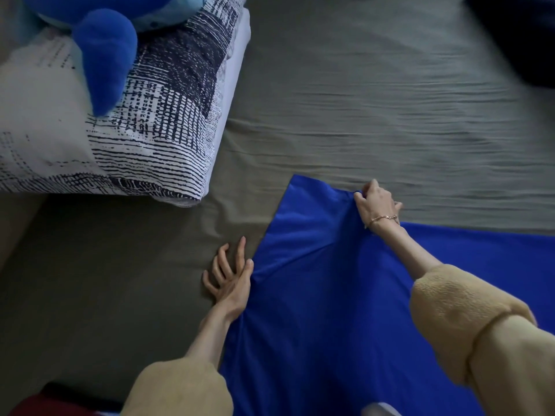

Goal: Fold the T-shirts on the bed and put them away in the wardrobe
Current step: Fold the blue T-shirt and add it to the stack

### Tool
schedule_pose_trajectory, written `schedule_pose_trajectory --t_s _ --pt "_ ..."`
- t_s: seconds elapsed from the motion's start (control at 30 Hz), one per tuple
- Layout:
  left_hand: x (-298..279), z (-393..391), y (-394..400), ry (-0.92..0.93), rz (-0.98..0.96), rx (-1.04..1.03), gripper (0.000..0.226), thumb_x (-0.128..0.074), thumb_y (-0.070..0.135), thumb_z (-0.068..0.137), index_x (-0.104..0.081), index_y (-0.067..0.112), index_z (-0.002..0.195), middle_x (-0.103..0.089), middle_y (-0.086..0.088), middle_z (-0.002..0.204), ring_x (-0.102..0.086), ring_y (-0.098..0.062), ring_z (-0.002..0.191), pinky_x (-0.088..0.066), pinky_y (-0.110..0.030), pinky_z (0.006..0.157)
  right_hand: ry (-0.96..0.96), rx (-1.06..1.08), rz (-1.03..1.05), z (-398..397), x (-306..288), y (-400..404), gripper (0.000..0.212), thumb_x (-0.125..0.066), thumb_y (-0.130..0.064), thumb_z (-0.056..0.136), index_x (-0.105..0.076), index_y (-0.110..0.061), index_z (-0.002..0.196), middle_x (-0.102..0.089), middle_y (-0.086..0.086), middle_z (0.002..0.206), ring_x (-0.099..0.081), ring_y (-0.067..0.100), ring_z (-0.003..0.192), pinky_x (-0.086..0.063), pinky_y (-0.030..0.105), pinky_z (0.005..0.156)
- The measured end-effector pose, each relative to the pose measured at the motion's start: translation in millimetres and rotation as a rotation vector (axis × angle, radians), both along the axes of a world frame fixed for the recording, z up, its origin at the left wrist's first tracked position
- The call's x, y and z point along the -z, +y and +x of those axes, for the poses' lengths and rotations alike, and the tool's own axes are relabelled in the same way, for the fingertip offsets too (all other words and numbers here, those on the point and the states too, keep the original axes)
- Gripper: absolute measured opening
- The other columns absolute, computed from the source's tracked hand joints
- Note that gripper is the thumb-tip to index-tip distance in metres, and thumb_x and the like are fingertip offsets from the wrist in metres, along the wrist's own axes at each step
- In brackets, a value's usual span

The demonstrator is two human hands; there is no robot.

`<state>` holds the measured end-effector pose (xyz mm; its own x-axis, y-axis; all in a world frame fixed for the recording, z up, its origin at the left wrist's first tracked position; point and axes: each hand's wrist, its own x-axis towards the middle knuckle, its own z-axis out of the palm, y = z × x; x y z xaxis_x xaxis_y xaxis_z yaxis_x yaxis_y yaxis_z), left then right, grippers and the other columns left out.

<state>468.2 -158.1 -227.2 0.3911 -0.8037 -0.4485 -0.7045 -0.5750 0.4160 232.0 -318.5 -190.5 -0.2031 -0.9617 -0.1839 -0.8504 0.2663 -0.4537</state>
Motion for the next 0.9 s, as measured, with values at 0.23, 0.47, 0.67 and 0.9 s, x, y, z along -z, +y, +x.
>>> schedule_pose_trajectory --t_s 0.23,0.47,0.67,0.9 --pt "-0.7 0.4 0.0 0.032 -0.061 -0.020 0.045 -0.020 0.043 0.101 -0.008 0.051 0.144 0.000 0.009 0.156 0.003 -0.012 0.144 0.007 -0.042 0.114 -0.091 -0.045 -0.095 -7.4 4.6 2.9 0.029 -0.046 -0.026 0.096 -0.049 -0.005 0.116 -0.054 0.013 0.123 -0.044 0.029 0.119 -0.031 0.042 0.094" --pt "-14.2 1.4 6.8 0.073 -0.114 -0.019 0.043 -0.021 0.045 0.101 -0.016 0.049 0.144 -0.008 0.009 0.156 -0.005 -0.013 0.143 0.007 -0.038 0.115 0.198 -0.449 -0.172 -19.6 5.2 76.7 0.040 -0.040 -0.027 0.099 -0.040 -0.016 0.138 -0.018 0.000 0.156 -0.014 0.013 0.144 -0.002 0.048 0.114" --pt "-27.8 -9.4 35.9 -0.176 -0.052 0.107 0.053 -0.016 0.043 0.102 -0.003 0.030 0.151 0.003 0.003 0.160 -0.002 -0.018 0.146 0.005 -0.049 0.116 0.265 -0.542 -0.044 -49.7 10.7 142.1 0.051 -0.027 -0.033 0.102 -0.015 -0.021 0.150 0.006 -0.005 0.158 0.007 0.008 0.145 0.009 0.056 0.111" --pt "-30.4 -82.8 88.5 -0.282 -0.223 0.260 0.056 -0.015 0.039 0.103 0.010 0.021 0.150 0.018 0.004 0.158 0.018 -0.010 0.144 0.015 -0.054 0.111 0.257 -0.422 0.095 -95.0 12.1 180.4 0.056 -0.021 -0.039 0.102 0.002 -0.024 0.151 0.014 -0.003 0.158 0.013 0.010 0.145 0.006 0.057 0.111"
